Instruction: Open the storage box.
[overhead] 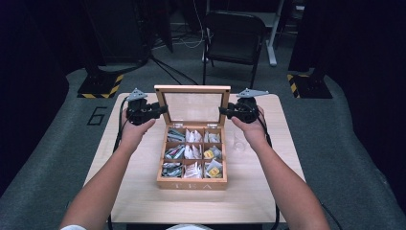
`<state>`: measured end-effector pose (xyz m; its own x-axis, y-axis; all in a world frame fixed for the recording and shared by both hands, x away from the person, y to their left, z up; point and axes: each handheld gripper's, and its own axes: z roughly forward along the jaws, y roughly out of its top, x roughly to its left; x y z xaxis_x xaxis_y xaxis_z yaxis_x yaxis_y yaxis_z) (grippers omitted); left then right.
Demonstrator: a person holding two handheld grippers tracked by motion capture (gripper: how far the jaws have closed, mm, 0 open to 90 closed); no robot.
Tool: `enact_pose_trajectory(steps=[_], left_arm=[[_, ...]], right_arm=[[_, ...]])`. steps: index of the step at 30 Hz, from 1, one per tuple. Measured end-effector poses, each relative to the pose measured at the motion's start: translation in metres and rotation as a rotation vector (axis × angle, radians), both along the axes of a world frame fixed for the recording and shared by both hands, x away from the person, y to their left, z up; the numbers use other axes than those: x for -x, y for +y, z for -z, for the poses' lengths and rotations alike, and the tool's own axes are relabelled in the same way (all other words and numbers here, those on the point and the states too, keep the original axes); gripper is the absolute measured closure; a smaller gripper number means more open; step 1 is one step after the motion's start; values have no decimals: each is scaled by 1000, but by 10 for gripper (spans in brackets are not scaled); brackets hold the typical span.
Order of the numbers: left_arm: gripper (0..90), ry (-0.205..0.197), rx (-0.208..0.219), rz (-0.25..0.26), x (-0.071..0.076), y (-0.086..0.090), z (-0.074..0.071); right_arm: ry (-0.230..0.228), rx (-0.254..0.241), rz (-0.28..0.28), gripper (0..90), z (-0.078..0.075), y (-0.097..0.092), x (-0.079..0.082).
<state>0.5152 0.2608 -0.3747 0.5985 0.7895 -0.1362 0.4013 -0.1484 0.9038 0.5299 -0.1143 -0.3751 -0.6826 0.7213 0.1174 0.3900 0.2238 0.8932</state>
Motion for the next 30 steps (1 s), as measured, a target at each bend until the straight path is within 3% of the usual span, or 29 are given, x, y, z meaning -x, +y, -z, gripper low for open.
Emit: enact_pose_trajectory(steps=[8, 14, 22, 24, 30], left_arm=[[603, 9, 10, 4, -6, 1, 4], [617, 17, -51, 10, -11, -1, 9], [631, 7, -42, -6, -14, -2, 12], [632, 6, -17, -18, -15, -3, 13], [636, -1, -19, -21, -17, -3, 14]], right_arm=[[8, -10, -3, 622, 1, -1, -5], [10, 3, -5, 628, 0, 0, -9], [5, 22, -2, 620, 3, 1, -14], [13, 21, 1, 620, 5, 2, -15], [24, 21, 12, 621, 8, 2, -19]])
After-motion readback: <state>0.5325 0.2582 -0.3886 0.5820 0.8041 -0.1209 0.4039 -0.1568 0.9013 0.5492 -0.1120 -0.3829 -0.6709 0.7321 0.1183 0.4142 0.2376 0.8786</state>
